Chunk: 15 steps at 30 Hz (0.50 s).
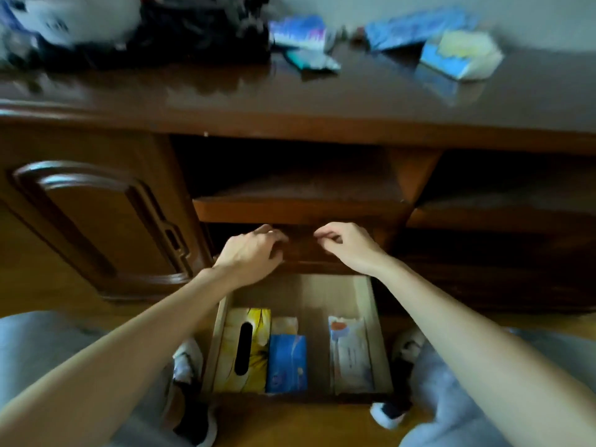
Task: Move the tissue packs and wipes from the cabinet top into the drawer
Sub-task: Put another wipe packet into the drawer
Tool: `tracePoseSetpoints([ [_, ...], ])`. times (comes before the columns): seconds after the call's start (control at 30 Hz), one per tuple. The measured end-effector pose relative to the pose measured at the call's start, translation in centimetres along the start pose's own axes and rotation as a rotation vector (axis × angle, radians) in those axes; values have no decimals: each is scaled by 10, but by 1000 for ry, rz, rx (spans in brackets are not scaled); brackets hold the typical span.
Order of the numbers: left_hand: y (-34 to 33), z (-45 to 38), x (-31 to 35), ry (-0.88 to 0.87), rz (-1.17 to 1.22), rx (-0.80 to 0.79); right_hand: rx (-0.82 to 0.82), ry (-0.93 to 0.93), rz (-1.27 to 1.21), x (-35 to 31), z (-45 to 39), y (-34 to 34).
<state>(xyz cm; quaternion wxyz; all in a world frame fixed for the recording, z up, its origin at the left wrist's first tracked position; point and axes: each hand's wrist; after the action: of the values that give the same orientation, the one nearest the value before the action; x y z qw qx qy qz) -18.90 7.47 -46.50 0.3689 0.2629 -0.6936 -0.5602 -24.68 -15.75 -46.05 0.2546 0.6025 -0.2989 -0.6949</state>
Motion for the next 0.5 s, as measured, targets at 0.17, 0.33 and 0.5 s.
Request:
tracePoseSetpoints([
  [0.17,123,-46,48,-213,7,453,308,214,-30,-67,17,96],
  [0.33,194,-108,74,-203,55,630,565,311,233,-96,-2,169],
  [0.5,196,-181,51,-29,37,425,390,81,554,-76,-50,204],
])
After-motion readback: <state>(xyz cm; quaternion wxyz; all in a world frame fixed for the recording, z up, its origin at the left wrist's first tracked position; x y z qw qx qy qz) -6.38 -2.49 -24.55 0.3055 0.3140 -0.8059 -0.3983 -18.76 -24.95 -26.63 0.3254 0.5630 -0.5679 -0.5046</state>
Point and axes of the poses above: each hand's wrist, its own z-axis away from the middle knuckle, its own y-axis out of the back of the hand, x = y × z, and after that the axes turned 1 degree about x, right-handed
